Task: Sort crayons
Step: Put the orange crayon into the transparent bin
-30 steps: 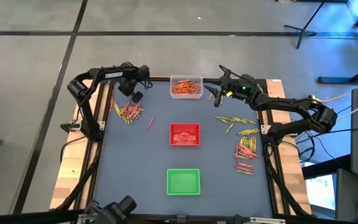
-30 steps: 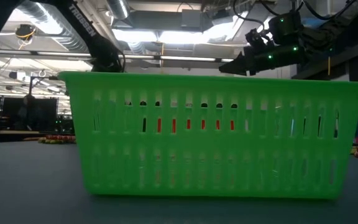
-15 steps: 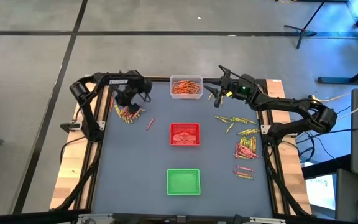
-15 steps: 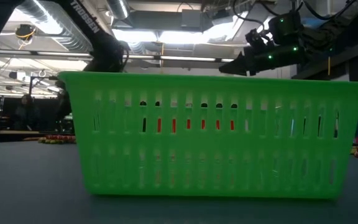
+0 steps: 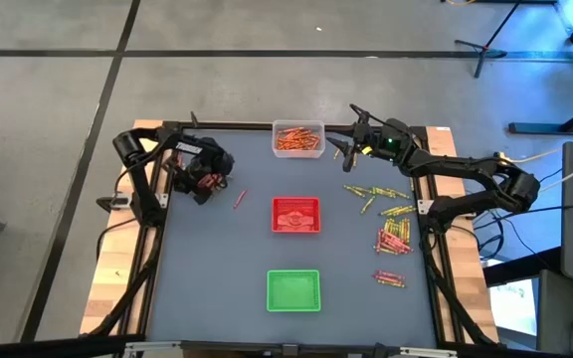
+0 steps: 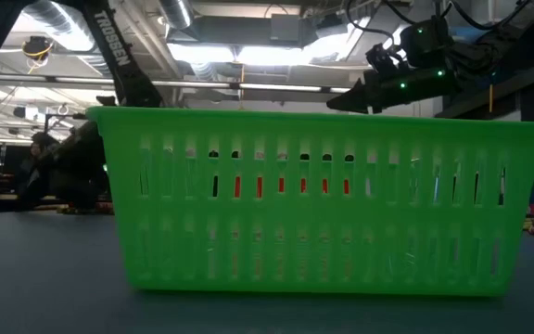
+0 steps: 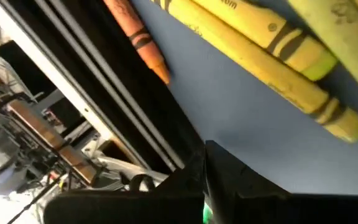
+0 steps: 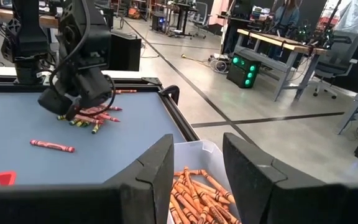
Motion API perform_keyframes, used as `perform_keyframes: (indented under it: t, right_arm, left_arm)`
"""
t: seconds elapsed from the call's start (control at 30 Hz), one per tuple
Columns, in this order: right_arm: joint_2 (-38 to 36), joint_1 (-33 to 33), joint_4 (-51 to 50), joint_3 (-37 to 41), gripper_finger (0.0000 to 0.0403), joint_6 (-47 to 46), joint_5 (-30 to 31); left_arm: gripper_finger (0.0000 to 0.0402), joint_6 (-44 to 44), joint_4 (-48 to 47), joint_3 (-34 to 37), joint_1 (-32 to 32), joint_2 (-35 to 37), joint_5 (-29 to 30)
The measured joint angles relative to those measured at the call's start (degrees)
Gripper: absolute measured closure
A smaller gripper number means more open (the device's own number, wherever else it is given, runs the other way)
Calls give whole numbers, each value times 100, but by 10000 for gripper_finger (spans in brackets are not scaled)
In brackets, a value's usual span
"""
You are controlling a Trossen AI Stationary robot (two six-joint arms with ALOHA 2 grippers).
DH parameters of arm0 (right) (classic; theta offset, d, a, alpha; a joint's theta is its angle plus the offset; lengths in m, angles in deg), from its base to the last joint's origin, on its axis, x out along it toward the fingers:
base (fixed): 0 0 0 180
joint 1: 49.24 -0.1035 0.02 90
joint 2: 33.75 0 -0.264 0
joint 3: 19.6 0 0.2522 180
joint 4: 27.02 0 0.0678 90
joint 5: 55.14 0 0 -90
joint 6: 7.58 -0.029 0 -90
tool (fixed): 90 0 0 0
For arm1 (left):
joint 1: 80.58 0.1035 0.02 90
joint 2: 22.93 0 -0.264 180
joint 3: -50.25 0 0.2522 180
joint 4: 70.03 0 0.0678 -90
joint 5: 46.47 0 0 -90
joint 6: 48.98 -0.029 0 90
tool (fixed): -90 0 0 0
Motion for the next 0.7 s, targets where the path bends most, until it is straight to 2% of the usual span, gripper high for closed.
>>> perform_keyframes:
  t: [0.33, 0.6, 0.7]
  right_arm:
    - [0, -1, 6, 0, 265, -1, 0]
    - [0, -2, 9, 0, 265, -2, 0]
    - [0, -2, 9, 0, 265, 0, 0]
  left_arm:
    - [401, -22, 481, 88, 697, 10, 528]
    - [401, -382, 720, 45, 812, 8, 839]
    - [401, -436, 854, -67, 816, 7, 1369]
